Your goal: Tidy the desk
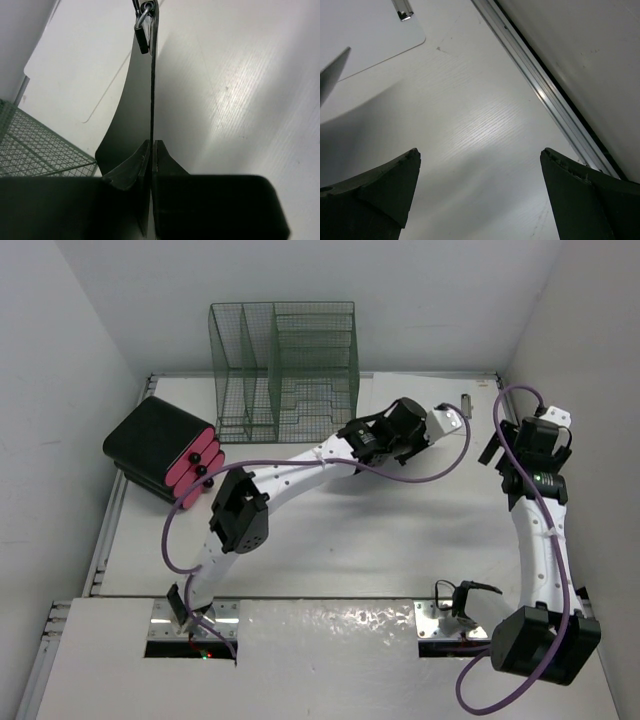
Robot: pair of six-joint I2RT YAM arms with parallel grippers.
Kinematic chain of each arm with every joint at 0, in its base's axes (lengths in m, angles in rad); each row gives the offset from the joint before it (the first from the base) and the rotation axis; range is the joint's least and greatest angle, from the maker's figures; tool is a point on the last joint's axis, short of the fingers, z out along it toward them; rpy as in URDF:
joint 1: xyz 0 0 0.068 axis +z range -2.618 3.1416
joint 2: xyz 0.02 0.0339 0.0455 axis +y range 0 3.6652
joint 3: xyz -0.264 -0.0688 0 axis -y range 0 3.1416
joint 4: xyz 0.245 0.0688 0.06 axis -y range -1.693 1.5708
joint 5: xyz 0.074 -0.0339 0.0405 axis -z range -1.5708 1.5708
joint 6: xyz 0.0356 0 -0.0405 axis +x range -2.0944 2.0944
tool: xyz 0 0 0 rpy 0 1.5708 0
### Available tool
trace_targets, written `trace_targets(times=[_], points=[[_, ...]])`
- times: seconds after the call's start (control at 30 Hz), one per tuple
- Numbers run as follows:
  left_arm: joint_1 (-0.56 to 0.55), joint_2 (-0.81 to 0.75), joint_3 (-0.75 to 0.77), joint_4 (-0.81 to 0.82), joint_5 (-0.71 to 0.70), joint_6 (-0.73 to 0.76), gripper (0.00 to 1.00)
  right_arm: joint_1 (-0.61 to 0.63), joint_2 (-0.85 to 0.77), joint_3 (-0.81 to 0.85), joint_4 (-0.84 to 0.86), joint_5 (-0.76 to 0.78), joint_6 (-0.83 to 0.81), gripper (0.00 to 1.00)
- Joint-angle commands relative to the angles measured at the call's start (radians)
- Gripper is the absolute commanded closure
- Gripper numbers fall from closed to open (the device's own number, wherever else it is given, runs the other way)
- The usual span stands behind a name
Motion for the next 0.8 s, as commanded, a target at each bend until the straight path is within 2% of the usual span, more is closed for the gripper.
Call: trace_targets(times=[0.0,0.13,0.27,0.4,0.77], points=[[0.028,-0.090,0.081,0.013,0.038,-0.082,1.00,-0.002,-0.008,-0.004,0.048,-0.019,0.011,0.01],[0.061,-0.116,0.166,-0.005,0.069,-0.139,1.00,-0.002,-0.013,-0.003,0.047,-0.019,0.011,0.01],[0.101,-0.138,0.170,0.001,0.077,-0.168,1.00,-0.002,-0.017,-0.006,0.060,-0.028,0.020,0.01],[0.144,-0.148,0.174,-0.003,0.147,-0.213,1.00,-0.002,-0.014,-0.006,0.063,-0.036,0.025,0.01],[0.164,-0.167,0.285,-0.020,0.178,-0.225,1.00,-0.002,0.000,-0.003,0.069,-0.042,0.025,0.01]])
